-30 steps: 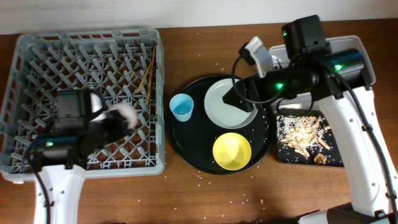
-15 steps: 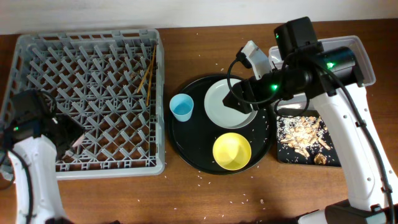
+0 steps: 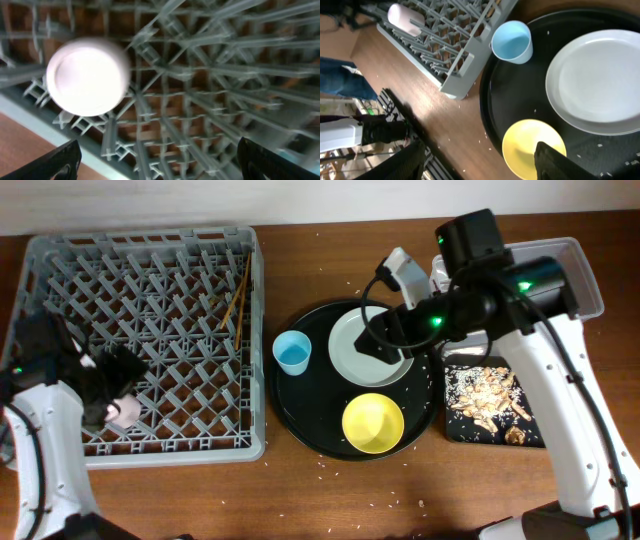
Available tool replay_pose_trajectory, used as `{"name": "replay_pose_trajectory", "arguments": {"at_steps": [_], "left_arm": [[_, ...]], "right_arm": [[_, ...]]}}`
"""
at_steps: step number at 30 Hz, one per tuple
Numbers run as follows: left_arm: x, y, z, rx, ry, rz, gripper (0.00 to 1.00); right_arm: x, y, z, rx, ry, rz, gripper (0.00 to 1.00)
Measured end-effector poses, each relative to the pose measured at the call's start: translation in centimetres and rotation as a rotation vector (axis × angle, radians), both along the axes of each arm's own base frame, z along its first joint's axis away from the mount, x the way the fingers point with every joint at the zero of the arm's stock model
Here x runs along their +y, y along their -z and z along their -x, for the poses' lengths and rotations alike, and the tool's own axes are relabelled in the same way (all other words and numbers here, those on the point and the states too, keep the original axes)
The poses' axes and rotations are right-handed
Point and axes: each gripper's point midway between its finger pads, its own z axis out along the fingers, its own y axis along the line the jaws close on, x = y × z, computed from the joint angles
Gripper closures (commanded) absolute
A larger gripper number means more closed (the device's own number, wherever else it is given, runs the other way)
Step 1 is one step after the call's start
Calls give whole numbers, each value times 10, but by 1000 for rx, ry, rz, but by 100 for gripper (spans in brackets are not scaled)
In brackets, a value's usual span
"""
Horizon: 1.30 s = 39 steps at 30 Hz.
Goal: Sort waste into correct bins and load items into the dishwasher rack
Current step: 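Place the pink cup into the dish rack with the left gripper, then grasp the light-blue cup with the right gripper and pass it left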
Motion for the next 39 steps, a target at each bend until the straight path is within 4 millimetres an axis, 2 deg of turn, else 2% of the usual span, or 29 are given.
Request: {"name": "replay_pose_trajectory", "arguments": {"at_steps": [2,4,7,10,11,12,13,14,16,18,21,23,25,27,29,31,32,33,35,36,37,39], "left_arm": [[-10,-24,-11,-52,72,1,4],[-36,-44,-22,-118,212,5,3],[-88,-63,-22,-180,437,2,2],[-122,-77,-15,-223,567,1,1],[-127,-80,-12,-233,586,-1,1],[-131,-83,-9,-240,604,-4,1],[-133,-85,-7,-240,613,-3,1],[-135,-84,-4,-232,618,6,1],[-138,-84,-1,-226,626,26,1],[-142,-85,0,-233,637,48,1],[-151,-88,-1,-257,654,89,1],[-161,-97,-8,-320,683,134,1],[-175,-110,-14,-397,726,201,1],[-198,-133,-19,-522,805,314,1],[-213,-153,-19,-617,873,397,1],[-228,-173,-14,-701,946,496,1],[-234,-180,-9,-724,974,545,1],[-238,-186,-4,-739,995,589,1],[-247,-198,5,-774,1045,675,1],[-252,-206,11,-797,1078,723,1],[-261,-216,19,-833,1135,777,1],[-270,-223,26,-853,1188,817,1]], "right_arm": [[12,11,-5,-5,-13,-1,32],[30,30,-16,-15,-18,7,37],[67,82,-36,-5,-13,53,38],[92,139,-46,34,3,135,39],[98,157,-54,34,24,169,41],[100,170,-60,31,48,196,42],[100,185,-70,24,84,224,52],[99,199,-78,26,111,243,72],[98,223,-85,44,142,278,93],[94,239,-85,68,155,309,96],[84,239,-77,112,160,345,96],[68,228,-67,159,165,382,96],[51,195,-64,162,164,380,96],[40,133,-67,91,129,272,96],[34,73,-60,-4,50,135,96],[26,15,-39,-111,-54,-13,96],[23,-18,-21,-179,-126,-104,96],[23,-38,-9,-229,-175,-165,96],[28,-67,12,-309,-272,-258,96],[33,-74,20,-326,-316,-295,96],[39,-75,26,-324,-359,-326,96],[49,-72,30,-311,-407,-355,96]]}}
